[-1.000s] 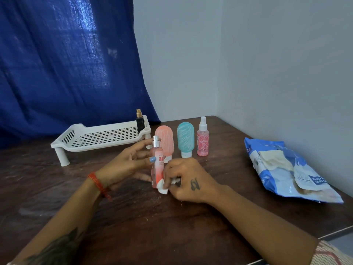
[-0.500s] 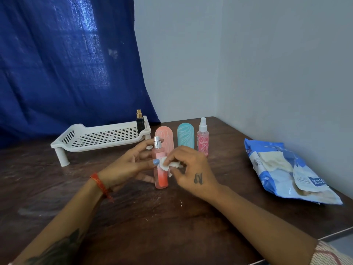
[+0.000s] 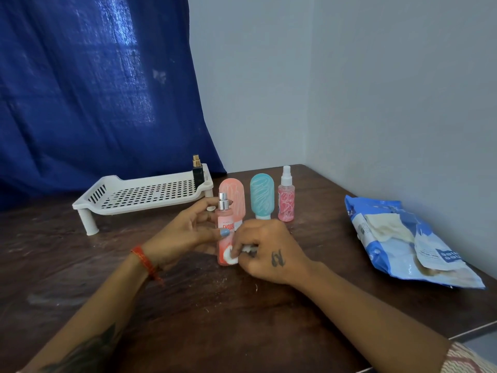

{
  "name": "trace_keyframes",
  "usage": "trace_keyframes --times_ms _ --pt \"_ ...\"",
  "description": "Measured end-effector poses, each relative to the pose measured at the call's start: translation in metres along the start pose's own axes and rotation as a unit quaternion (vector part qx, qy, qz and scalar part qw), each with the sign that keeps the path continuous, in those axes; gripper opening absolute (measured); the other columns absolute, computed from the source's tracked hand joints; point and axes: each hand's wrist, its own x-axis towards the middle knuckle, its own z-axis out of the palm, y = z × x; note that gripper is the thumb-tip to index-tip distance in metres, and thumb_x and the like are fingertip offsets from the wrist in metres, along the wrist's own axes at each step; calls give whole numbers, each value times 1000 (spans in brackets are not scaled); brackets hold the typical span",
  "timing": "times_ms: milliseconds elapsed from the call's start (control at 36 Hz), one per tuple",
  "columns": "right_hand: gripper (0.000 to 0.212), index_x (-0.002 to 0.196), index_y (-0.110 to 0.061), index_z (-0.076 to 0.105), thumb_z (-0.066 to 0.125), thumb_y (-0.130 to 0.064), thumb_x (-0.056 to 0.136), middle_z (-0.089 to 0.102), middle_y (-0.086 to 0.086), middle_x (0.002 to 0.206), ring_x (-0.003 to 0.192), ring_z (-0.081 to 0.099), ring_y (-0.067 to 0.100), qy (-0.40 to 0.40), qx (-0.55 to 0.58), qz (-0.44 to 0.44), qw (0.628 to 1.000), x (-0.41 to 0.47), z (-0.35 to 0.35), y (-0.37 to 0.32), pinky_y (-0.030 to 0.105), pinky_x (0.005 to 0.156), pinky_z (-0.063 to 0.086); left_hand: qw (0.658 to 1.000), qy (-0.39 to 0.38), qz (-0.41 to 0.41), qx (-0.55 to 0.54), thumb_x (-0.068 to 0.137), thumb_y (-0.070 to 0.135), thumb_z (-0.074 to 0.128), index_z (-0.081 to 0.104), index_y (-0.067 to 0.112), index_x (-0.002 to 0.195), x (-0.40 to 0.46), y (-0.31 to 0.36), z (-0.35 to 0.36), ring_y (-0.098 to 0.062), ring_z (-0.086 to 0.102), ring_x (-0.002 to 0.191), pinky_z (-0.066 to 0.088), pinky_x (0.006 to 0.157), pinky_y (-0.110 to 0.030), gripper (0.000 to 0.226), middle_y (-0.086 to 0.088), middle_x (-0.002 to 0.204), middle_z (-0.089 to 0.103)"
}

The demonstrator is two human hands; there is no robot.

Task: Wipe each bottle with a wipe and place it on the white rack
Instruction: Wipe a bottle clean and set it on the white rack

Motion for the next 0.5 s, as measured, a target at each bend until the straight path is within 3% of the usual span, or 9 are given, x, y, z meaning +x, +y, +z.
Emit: trace_keyframes --times_ms 139,222,333,500 --pt "11 87 -6 69 66 -4 76 65 5 90 85 57 8 209 -25 2 978 7 -3 -1 14 72 48 1000 9 4 14 68 9 71 53 21 118 1 1 5 -24 69 96 59 71 -40 55 -12 108 66" --pt "20 99 -5 70 60 -8 82 65 10 97 93 57 13 197 -89 -36 976 6 -2 -1 17 83 46 999 9 20 37 71 8 71 55 23 114 1 2 9 -23 69 96 59 73 -43 48 -9 107 69" --pt "29 98 -5 72 49 -17 85 67 11 99 95 59 20 169 -149 -65 972 7 0 -3 18 87 42 997 16 34 63 73 7 72 54 22 118 1 2 11 -24 68 98 57 77 -50 50 -11 112 66" --pt "18 94 -5 71 59 -3 82 68 8 96 94 60 14 188 -92 -20 978 6 0 1 19 87 46 998 17 28 58 67 12 73 55 21 115 -1 5 12 -25 69 96 59 74 -47 52 -14 107 65"
